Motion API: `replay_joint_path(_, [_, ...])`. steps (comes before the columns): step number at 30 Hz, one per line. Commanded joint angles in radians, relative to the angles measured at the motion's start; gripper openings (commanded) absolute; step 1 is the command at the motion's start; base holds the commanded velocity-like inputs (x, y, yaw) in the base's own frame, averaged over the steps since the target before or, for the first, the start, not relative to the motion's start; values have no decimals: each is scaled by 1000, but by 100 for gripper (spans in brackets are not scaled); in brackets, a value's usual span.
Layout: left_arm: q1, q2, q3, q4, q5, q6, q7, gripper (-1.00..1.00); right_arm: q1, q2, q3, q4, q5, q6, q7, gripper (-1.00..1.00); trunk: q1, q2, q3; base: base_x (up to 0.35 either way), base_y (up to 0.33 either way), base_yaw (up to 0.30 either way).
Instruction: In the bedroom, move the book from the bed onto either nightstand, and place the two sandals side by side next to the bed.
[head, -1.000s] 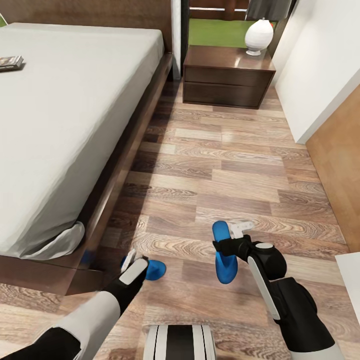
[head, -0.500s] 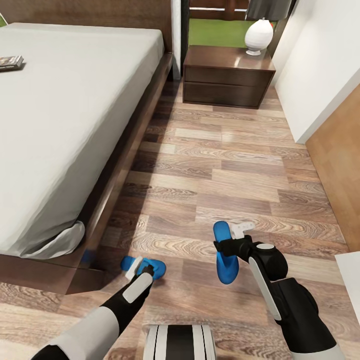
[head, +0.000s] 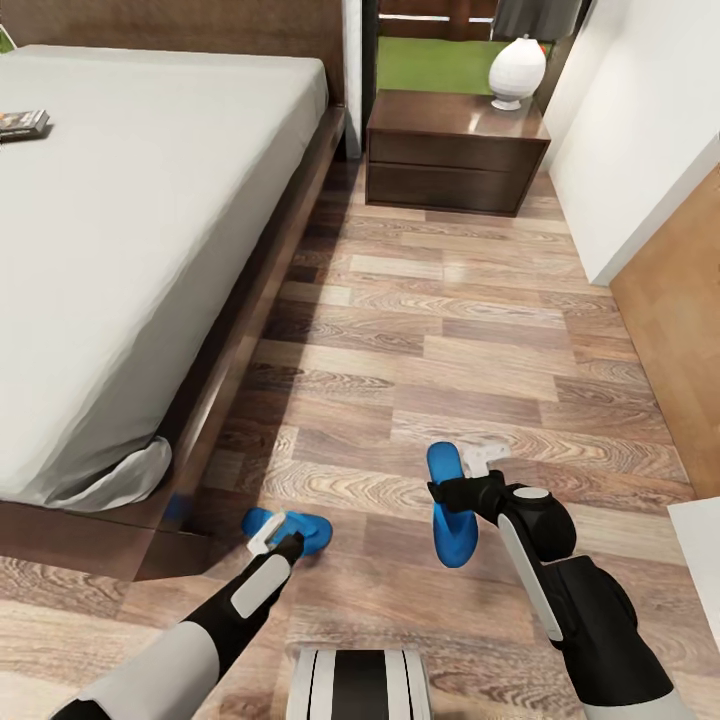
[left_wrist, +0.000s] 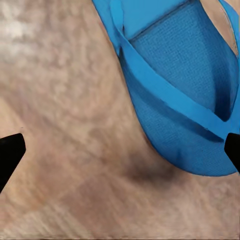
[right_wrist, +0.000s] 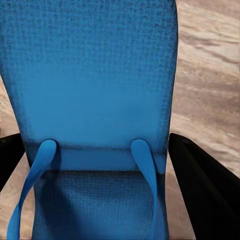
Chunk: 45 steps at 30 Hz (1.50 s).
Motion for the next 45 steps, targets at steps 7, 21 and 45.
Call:
replay_joint_path(7, [2,6,-9,-1,-43,45,-16,100,-1,0,1,-1,-6,1,-2,-100,-1,0,-1,-222,0,0])
replay_joint_path(21, [100,104,-7,-58,-106,246,-60,100,-12,7,5,-1,-6,12,2,-100,-1,0,-1,-31,0,37])
replay_joint_path(45, [761,383,313,-908,-104,305,92,100,-346,-296,282,358,427,-91,513,-100,-1,0,-1,0,0,273])
